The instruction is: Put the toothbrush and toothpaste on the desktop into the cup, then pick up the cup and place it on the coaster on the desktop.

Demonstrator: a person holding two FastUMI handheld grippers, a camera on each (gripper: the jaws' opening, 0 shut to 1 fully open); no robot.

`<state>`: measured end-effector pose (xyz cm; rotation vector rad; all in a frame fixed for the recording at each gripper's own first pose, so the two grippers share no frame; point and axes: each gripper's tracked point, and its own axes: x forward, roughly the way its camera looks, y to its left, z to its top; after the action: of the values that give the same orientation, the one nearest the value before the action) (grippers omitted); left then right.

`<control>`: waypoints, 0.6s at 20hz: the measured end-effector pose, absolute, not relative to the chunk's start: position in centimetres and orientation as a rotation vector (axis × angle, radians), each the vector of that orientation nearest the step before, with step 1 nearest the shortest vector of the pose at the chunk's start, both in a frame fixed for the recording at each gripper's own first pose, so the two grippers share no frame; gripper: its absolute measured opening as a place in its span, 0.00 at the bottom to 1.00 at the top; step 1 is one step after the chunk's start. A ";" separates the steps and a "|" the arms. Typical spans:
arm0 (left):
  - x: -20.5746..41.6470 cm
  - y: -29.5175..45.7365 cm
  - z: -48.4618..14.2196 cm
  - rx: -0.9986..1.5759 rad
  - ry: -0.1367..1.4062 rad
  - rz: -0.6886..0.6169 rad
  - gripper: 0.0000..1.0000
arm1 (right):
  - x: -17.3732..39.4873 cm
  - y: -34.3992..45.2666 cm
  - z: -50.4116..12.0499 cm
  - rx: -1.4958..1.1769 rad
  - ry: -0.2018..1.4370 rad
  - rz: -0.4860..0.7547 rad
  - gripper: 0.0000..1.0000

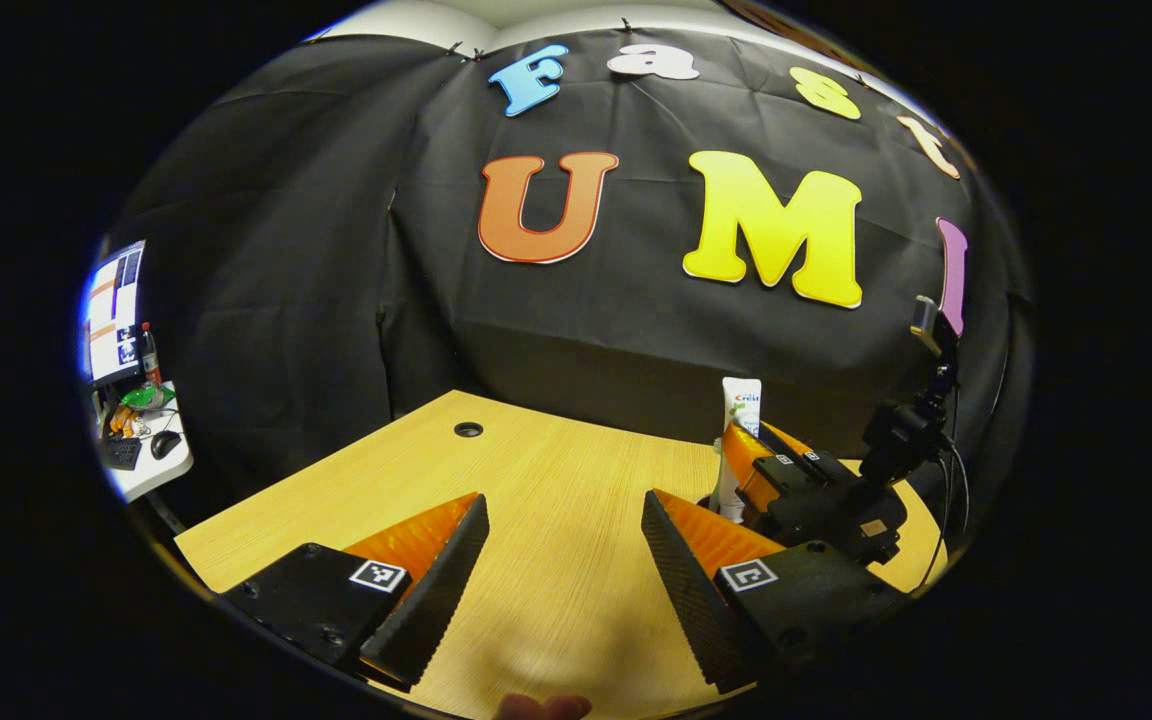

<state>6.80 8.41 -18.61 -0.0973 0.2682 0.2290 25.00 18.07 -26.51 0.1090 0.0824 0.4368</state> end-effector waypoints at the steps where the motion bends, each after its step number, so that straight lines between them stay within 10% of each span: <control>1: 6.9 8.1 -18.7 -0.098 0.271 0.224 0.98 | 25.0 18.0 -26.8 0.098 0.092 0.431 0.29; 3: 7.2 7.8 -18.6 -0.103 0.271 0.213 0.98 | 24.8 17.2 -26.8 0.095 0.110 0.410 0.37; 5: 7.5 7.3 -18.2 -0.110 0.267 0.201 0.98 | 23.9 16.7 -25.5 0.116 0.098 0.407 0.72; 7: 8.2 6.7 -17.8 -0.116 0.254 0.186 0.98 | 23.1 15.8 -24.1 0.106 0.085 0.403 0.86; 12: 9.9 4.1 -16.4 -0.135 0.246 0.113 0.98 | 20.6 12.0 -19.0 0.068 0.068 0.369 0.93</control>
<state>9.87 4.07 -16.35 -0.1349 0.2460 0.1130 20.60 11.98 -18.97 0.0681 0.0680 0.3689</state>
